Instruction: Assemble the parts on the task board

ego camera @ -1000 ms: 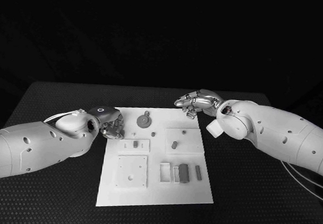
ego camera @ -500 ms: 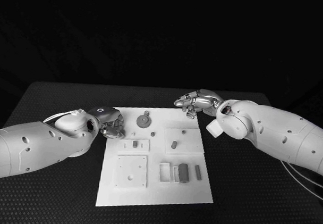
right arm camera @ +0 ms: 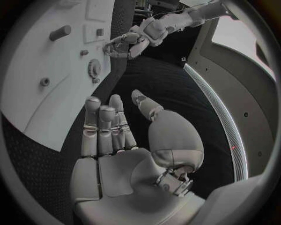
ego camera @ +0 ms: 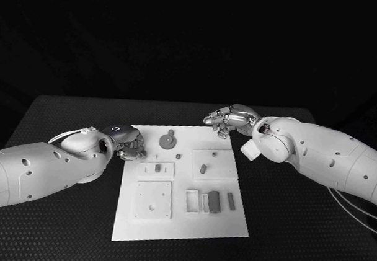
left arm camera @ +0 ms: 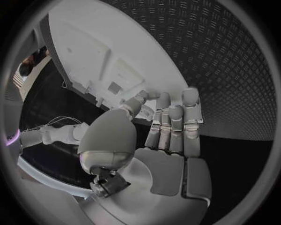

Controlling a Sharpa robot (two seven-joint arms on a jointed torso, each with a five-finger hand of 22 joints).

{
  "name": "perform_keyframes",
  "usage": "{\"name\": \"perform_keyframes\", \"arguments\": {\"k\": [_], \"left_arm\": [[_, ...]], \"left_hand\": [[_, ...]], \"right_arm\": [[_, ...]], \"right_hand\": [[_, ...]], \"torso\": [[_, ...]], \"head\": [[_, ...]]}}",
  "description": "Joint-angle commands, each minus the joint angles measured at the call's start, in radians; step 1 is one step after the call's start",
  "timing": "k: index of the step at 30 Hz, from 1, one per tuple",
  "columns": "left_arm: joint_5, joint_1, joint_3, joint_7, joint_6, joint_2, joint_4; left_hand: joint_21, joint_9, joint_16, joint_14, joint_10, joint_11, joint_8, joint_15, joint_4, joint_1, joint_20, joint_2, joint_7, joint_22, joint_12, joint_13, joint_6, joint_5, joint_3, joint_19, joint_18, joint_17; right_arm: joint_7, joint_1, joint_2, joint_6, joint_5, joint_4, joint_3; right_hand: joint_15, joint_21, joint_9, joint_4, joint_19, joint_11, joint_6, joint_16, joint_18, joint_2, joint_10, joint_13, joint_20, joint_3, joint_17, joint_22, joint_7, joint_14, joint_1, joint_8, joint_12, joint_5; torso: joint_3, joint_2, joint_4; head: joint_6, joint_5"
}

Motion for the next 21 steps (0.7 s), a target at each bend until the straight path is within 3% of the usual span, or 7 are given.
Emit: {"name": "perform_keyframes", "arguments": {"k": [1, 14, 21], "left_arm": [[0.026, -0.005, -0.003, 0.011, 0.044, -0.003, 0.006], [0.042, -0.004, 0.002, 0.009, 0.053, -0.013, 0.015], [0.046, -0.004, 0.004, 0.013, 0.048, -0.022, 0.021]], "left_hand": [[0.004, 0.0, 0.004, -0.004, -0.007, 0.002, -0.004, 0.002, -0.006, 0.006, -0.001, 0.017, 0.008, 0.024, -0.001, 0.0, -0.001, 0.003, -0.002, -0.009, 0.088, 0.002], [0.008, -0.017, 0.004, -0.007, -0.027, 0.01, -0.022, 0.01, 0.004, -0.016, 0.006, 0.014, 0.018, 0.022, 0.0, 0.002, -0.019, 0.003, 0.002, -0.014, 0.094, 0.004], [0.011, -0.025, 0.005, -0.007, -0.034, 0.014, -0.028, 0.013, 0.012, -0.019, 0.01, 0.037, 0.022, 0.022, 0.003, 0.004, -0.026, 0.004, 0.014, -0.014, 0.098, 0.005]], "right_arm": [[0.008, -0.001, 0.0, 0.008, 0.004, 0.001, 0.0], [0.008, -0.001, 0.0, 0.009, 0.004, 0.001, 0.0], [0.008, -0.001, 0.0, 0.008, 0.004, 0.001, 0.0]], "right_hand": [[-0.001, -0.007, -0.002, 0.005, 0.0, 0.003, 0.0, -0.004, 0.02, 0.0, -0.006, -0.001, -0.008, -0.001, -0.001, 0.016, 0.005, -0.008, -0.012, -0.004, 0.005, 0.004], [-0.001, -0.007, -0.002, 0.006, 0.0, 0.004, 0.0, -0.004, 0.02, 0.0, -0.007, -0.002, -0.008, -0.001, -0.001, 0.016, 0.005, -0.008, -0.013, -0.004, 0.005, 0.004], [-0.001, -0.007, -0.002, 0.006, 0.0, 0.004, 0.0, -0.004, 0.02, -0.001, -0.007, -0.002, -0.008, -0.001, -0.001, 0.016, 0.005, -0.008, -0.013, -0.004, 0.006, 0.004]], "torso": [[0.0, 0.0, 0.0004], [-0.0003, 0.0, 0.0005], [-0.0002, 0.0, 0.0002]], "head": [[0.0, 0.001], [0.003, 0.003], [0.005, 0.004]]}}
